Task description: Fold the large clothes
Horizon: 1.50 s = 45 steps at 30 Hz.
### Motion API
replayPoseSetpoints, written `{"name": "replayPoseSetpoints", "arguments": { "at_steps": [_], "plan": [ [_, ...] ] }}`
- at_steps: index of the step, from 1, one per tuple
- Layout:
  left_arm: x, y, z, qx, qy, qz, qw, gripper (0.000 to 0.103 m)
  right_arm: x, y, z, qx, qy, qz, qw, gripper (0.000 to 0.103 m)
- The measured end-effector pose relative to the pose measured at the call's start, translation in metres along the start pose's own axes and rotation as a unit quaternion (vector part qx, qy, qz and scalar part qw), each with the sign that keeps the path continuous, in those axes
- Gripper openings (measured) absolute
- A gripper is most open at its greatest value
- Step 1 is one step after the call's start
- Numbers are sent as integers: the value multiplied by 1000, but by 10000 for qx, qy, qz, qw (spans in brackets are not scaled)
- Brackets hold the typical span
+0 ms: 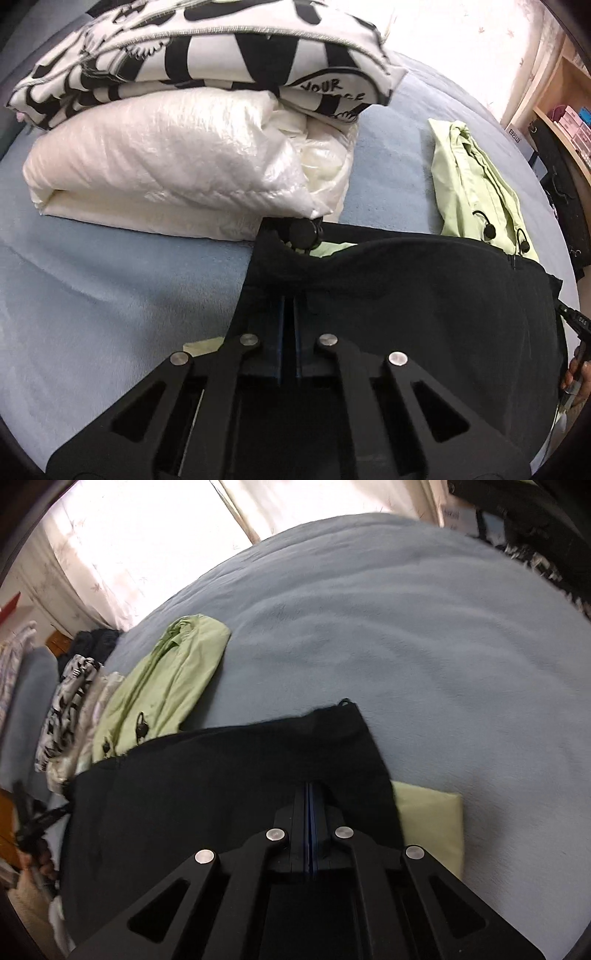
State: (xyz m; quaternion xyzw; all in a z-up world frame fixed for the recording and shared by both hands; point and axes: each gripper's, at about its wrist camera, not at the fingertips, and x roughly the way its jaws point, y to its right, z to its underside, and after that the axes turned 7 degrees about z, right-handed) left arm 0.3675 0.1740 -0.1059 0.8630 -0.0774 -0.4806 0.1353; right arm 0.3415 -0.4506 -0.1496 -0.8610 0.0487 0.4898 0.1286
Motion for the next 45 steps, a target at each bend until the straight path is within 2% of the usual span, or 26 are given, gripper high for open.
{"name": "replayPoseSetpoints", "arguments": {
  "at_steps": [4, 6, 8, 10, 11, 12, 14, 15, 17, 20, 21, 22, 23, 24, 27, 33, 37, 40, 45],
  "plan": [
    [-10, 6, 10, 35, -39, 100, 9999, 1, -22, 17, 12, 160, 134, 204, 9996, 1],
    [-17, 6, 14, 75, -83, 140, 9998, 1, -34, 28, 15, 151, 201, 81, 9997, 1],
    [-19, 5, 16, 139, -97, 143, 9998, 1, -34, 33, 11, 100, 16, -4, 9999, 1],
    [-19, 2, 15, 89, -139, 189, 9997, 1, -25, 37, 1, 304, -314, -246, 9987, 7],
    [-18, 0, 15, 37, -146, 193, 9997, 1, -23, 38, -2, 331, -363, -300, 9983, 26],
    [-17, -1, 14, 20, -151, 171, 9997, 1, -18, 34, -9, 269, -288, -269, 9989, 49],
    [-5, 3, 8, 3, -175, 83, 9998, 2, -15, 28, -17, 110, -99, -137, 9998, 71],
    [-3, 3, 7, 10, -191, 61, 9998, 2, -10, 24, -24, 36, 5, -145, 9999, 72],
    [2, 3, 3, 91, -225, -4, 9997, 3, -1, 23, -31, 24, -32, -214, 9998, 72],
    [10, 0, -5, 153, -267, -32, 9995, 5, 29, 21, -39, 75, -320, -263, 9991, 71],
    [13, -2, -7, 145, -291, 3, 9995, 6, 33, 20, -39, 59, -275, -315, 9991, 67],
    [17, -3, -9, 134, -314, 37, 9994, 6, 35, 17, -39, 20, -189, -393, 9990, 59],
    [20, -4, -10, 121, -324, 64, 9994, 6, 36, 15, -39, -7, -128, -478, 9988, 37],
    [22, -4, -11, 108, -309, 81, 9994, 6, 35, 14, -37, -19, -49, -471, 9989, 24],
    [24, 2, -9, 200, -167, 52, 9996, 6, 18, 17, -29, 40, 216, -376, 9991, 12],
    [13, 22, 3, 558, -291, 371, 9973, 1, -41, 24, -7, 93, 422, -8, 9991, 9],
    [8, 36, 9, 745, -389, 317, 9960, 1, -60, 20, -9, -52, 434, 151, 9989, 9],
    [7, 32, 7, 546, -433, 256, 9972, 1, -50, 14, -18, -54, 314, 282, 9991, 9],
    [4, 19, 2, 223, -281, 75, 9993, 1, 1, 6, -24, 87, -44, 620, 9980, 10]
  ]
}}
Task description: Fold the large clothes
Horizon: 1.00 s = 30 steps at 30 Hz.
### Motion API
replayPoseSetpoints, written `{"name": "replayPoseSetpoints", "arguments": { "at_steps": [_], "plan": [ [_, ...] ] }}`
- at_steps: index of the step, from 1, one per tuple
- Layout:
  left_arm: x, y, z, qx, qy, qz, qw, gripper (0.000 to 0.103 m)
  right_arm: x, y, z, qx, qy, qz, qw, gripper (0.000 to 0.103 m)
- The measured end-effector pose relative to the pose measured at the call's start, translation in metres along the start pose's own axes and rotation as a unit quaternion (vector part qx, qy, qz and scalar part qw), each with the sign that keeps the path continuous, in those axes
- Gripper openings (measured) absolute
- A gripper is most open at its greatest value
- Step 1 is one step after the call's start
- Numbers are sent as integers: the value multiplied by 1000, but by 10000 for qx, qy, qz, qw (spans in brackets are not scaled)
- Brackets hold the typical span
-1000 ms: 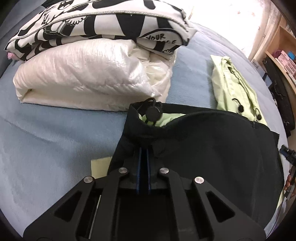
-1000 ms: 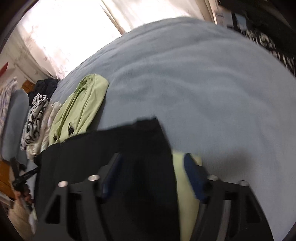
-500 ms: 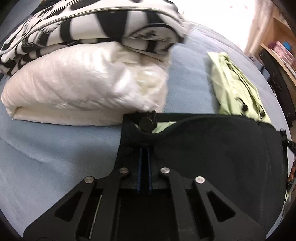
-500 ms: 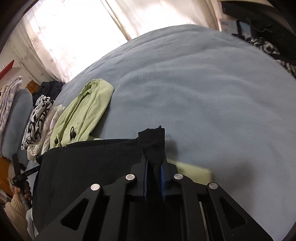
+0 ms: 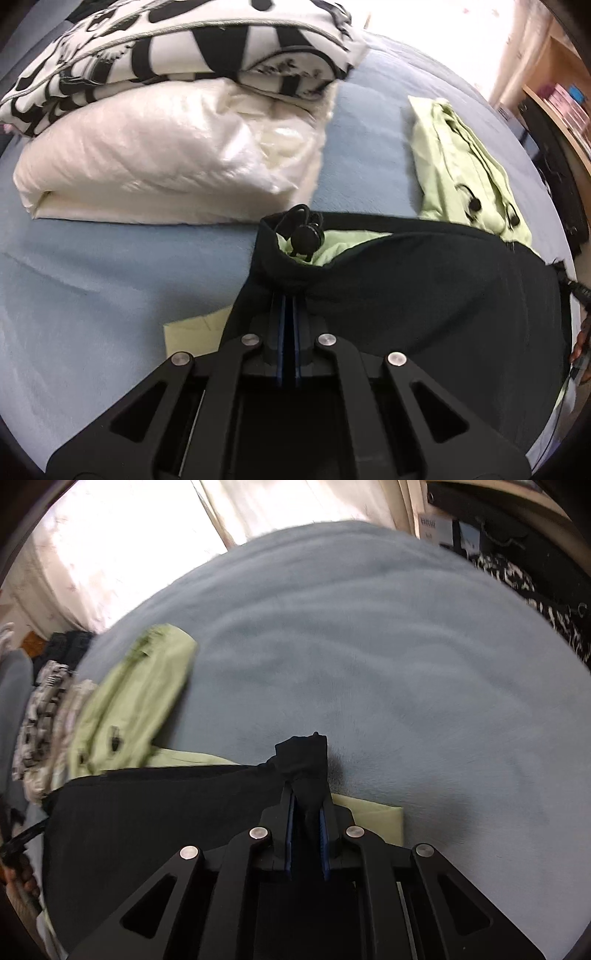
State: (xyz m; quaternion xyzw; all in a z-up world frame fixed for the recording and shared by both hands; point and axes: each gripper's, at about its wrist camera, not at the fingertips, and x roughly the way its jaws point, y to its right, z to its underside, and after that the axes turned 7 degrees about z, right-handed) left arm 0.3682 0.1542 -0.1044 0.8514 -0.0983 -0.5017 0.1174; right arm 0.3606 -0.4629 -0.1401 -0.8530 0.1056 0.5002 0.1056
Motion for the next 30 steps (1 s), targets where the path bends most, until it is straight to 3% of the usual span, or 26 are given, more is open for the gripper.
{"name": "replayPoseSetpoints", "arguments": {
  "at_steps": [5, 11, 17, 22, 26, 30],
  "plan": [
    [-3, 1, -12, 87, 336, -170, 9993, 1, 13, -5, 1, 231, 216, 75, 9995, 13],
    [9, 0, -19, 323, 295, -127, 9990, 2, 24, 2, 3, 383, 306, -127, 9987, 13],
    [27, -17, -19, -2, 120, 61, 9999, 5, 33, 4, 6, 498, 323, -202, 9980, 16],
    [26, -22, -4, -134, 315, 11, 9994, 7, 34, 3, 5, 508, 260, -198, 9982, 19],
    [18, -23, 3, -132, 294, -134, 9994, 7, 22, -7, 1, 342, 208, 153, 9991, 33],
    [1, -16, 1, -8, 144, -317, 9994, 7, -9, -14, -10, 409, 267, 66, 9988, 40]
  ]
}}
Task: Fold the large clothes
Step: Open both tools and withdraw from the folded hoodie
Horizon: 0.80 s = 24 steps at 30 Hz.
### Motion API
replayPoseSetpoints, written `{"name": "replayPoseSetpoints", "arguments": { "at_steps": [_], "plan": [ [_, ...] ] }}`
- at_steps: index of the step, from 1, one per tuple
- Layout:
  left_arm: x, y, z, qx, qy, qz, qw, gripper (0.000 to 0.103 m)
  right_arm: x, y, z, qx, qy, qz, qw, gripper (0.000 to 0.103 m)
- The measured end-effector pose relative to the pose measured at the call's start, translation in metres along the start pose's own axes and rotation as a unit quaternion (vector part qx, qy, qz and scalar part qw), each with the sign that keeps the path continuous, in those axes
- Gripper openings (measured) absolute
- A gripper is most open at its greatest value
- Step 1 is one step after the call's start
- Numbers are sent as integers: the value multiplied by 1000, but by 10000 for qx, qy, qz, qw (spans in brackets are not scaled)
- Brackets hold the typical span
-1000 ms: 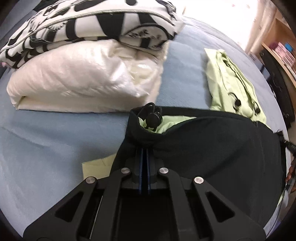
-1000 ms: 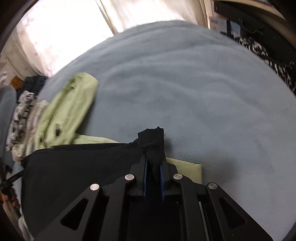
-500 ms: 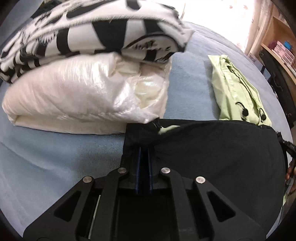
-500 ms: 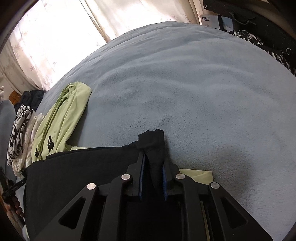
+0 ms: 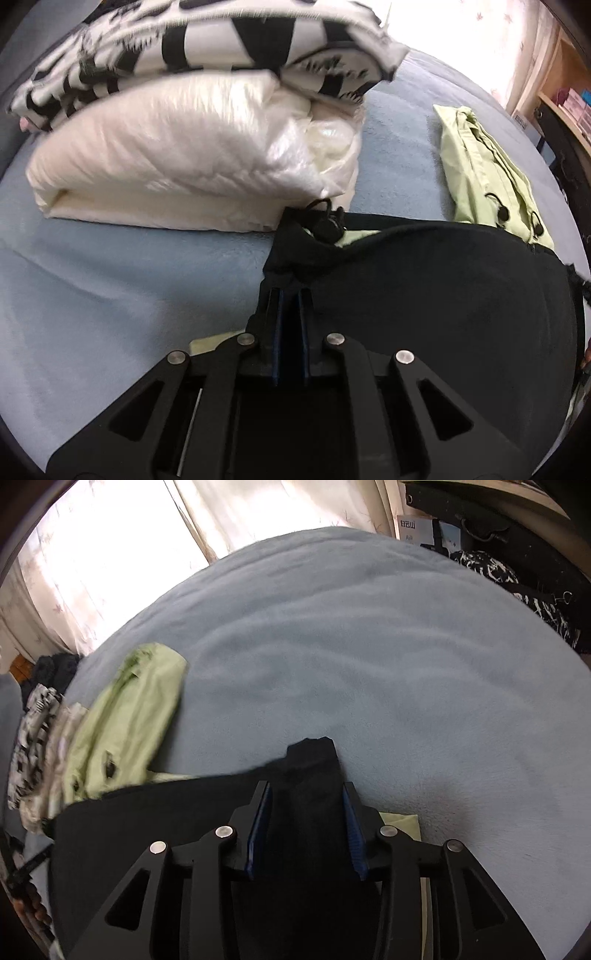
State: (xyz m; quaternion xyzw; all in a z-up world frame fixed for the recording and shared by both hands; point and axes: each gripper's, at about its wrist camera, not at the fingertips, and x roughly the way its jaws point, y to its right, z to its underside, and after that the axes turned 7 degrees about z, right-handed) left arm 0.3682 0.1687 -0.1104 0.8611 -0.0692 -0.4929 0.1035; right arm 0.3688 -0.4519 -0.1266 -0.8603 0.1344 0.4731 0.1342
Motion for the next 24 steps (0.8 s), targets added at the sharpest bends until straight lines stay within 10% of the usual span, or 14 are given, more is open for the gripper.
{"name": "replayPoseSetpoints", "arguments": {
  "at_steps": [14, 18, 24],
  "plan": [
    [-98, 125, -66, 1156, 473, 276, 9918, 8, -116, -85, -73, -483, 770, -600, 9941, 75],
    [-79, 161, -89, 1289, 277, 382, 9905, 56, -115, -121, -95, -578, 843, -816, 9914, 82],
    [-28, 186, -114, 1137, 287, 492, 9919, 58, -61, -160, -105, -558, 440, -1040, 9920, 84]
  ]
}}
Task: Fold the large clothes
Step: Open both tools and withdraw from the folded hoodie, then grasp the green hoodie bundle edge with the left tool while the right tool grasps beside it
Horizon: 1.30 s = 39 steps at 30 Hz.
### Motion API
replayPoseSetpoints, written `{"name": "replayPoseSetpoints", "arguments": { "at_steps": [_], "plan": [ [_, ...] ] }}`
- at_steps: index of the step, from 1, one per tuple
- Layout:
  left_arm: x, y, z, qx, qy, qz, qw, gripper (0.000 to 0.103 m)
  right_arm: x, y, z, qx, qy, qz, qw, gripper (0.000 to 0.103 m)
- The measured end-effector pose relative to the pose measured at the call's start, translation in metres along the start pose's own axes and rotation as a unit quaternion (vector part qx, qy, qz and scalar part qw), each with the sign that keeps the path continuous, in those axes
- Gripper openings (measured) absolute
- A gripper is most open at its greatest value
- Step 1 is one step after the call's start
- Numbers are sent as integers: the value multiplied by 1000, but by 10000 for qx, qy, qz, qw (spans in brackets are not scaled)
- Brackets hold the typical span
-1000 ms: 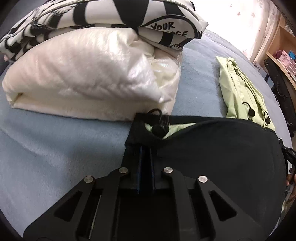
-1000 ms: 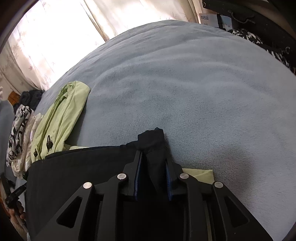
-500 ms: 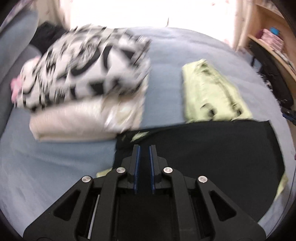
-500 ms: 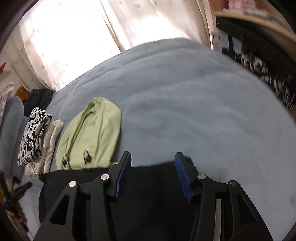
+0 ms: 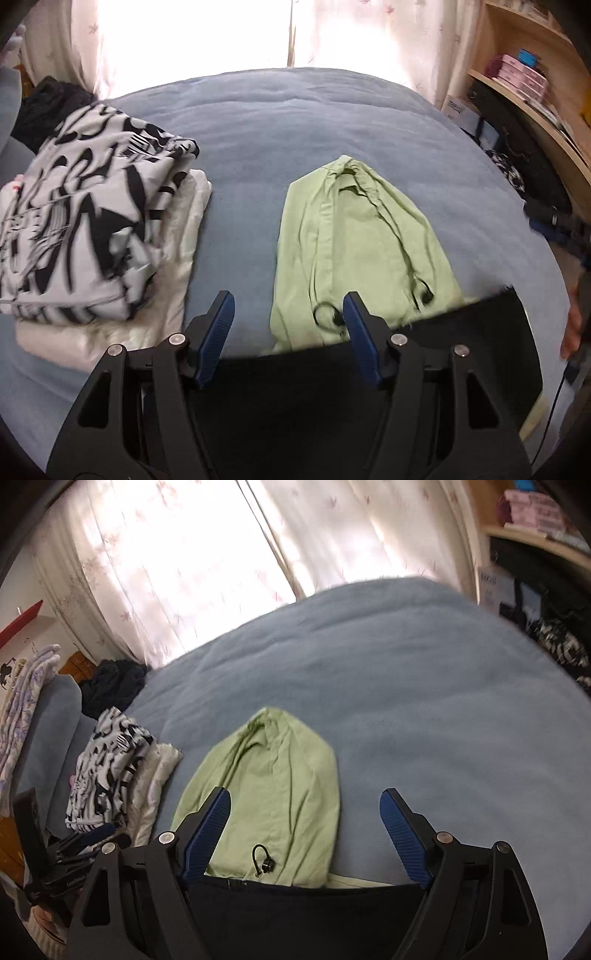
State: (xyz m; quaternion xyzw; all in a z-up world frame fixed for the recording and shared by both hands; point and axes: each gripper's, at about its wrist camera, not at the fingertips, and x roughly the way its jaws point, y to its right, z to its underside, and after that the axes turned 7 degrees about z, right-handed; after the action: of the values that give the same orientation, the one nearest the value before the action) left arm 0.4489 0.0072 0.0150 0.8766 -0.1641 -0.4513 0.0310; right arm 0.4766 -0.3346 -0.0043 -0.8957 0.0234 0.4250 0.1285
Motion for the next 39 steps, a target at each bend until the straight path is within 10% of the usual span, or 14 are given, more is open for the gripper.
{"name": "replayPoseSetpoints", "arguments": {
  "at_steps": [13, 31, 33, 36, 39],
  "plan": [
    [119, -32, -16, -236, -369, -150, 9989, 58, 141, 29, 29, 547, -888, -26, 9945, 84],
    [194, -49, -37, -710, -677, 132, 9951, 58, 224, 12, -2, 931, -1051, -513, 9888, 84],
    [200, -48, -40, -759, -687, 99, 9947, 54, 231, 3, -7, 939, -1057, -504, 9887, 60],
    [206, -37, -46, -676, -762, 289, 9944, 3, 243, -11, -12, 877, -1163, -384, 9886, 20],
    [199, -22, -48, -426, -622, -44, 9971, 2, 231, -21, -15, 686, -953, -361, 9924, 12]
  ]
}}
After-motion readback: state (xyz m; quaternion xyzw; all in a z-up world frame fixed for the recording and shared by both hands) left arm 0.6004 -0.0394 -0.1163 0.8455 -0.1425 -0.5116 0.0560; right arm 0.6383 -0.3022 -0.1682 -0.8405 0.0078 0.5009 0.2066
